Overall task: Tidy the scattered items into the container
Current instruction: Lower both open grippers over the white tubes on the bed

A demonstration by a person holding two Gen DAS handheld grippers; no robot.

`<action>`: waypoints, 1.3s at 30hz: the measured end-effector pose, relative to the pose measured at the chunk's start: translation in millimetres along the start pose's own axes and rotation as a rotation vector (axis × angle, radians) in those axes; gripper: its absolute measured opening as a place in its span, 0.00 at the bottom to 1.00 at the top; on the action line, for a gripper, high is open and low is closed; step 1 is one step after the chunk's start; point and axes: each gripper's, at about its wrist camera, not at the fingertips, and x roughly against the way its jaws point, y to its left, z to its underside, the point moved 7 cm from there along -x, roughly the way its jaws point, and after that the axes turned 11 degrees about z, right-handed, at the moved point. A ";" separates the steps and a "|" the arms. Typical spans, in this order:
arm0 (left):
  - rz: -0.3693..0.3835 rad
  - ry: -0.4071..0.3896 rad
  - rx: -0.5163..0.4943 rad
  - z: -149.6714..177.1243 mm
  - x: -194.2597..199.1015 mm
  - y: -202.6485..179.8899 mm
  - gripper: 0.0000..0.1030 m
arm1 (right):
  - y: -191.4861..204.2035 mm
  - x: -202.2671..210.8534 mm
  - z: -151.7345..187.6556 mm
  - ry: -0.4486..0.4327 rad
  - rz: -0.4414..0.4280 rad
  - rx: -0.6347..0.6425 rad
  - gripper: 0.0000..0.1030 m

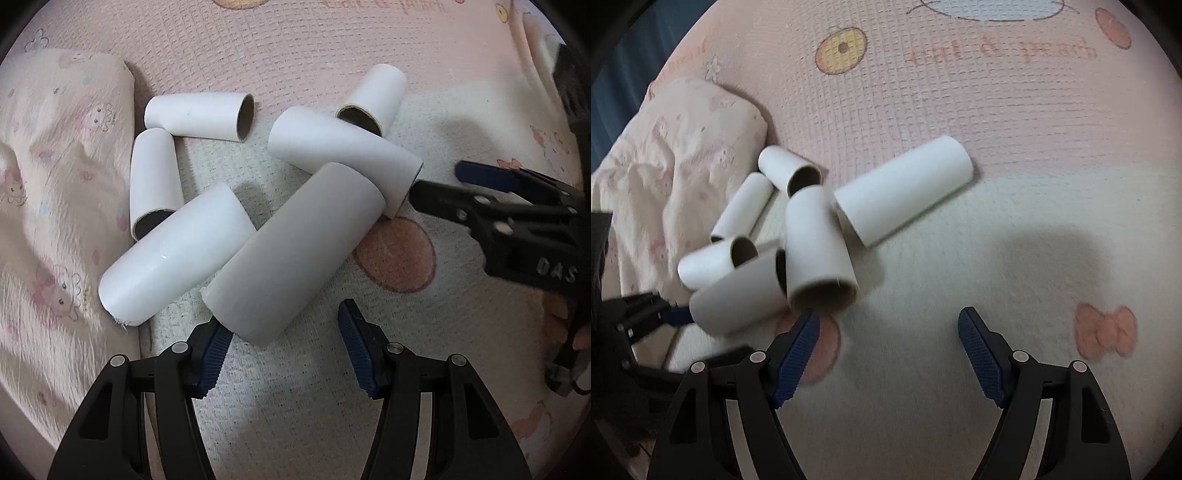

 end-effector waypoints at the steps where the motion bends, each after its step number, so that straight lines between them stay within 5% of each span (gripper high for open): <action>1: 0.001 -0.001 0.002 -0.2 0.3 0.2 0.60 | 0.5 -2.5 -3.6 -0.004 -0.007 -0.008 0.74; 7: 0.006 -0.017 0.033 -1.0 1.3 1.4 0.60 | 1.7 -11.2 -14.2 -0.013 -0.026 -0.003 0.74; 12: 0.013 -0.039 0.078 0.7 4.2 4.4 0.54 | 5.0 -13.9 -17.4 -0.014 -0.037 -0.003 0.59; 14: -0.003 -0.046 0.088 1.5 6.1 5.1 0.46 | 7.8 -15.3 -19.5 -0.011 -0.032 0.008 0.29; 16: 0.008 -0.043 0.105 3.0 7.5 4.6 0.41 | 8.6 -19.3 -20.5 0.013 -0.024 0.000 0.19; 25: 0.003 -0.038 0.180 10.8 14.9 -1.3 0.26 | 10.8 -3.1 -20.4 -0.001 -0.023 0.014 0.11; 34: 0.068 -0.090 0.433 20.1 26.5 -23.8 0.14 | -1.5 36.9 -14.7 -0.021 0.016 0.024 0.09; 39: 0.092 -0.095 0.463 22.8 28.1 -47.7 0.12 | -17.3 49.8 -6.6 0.004 0.024 -0.023 0.09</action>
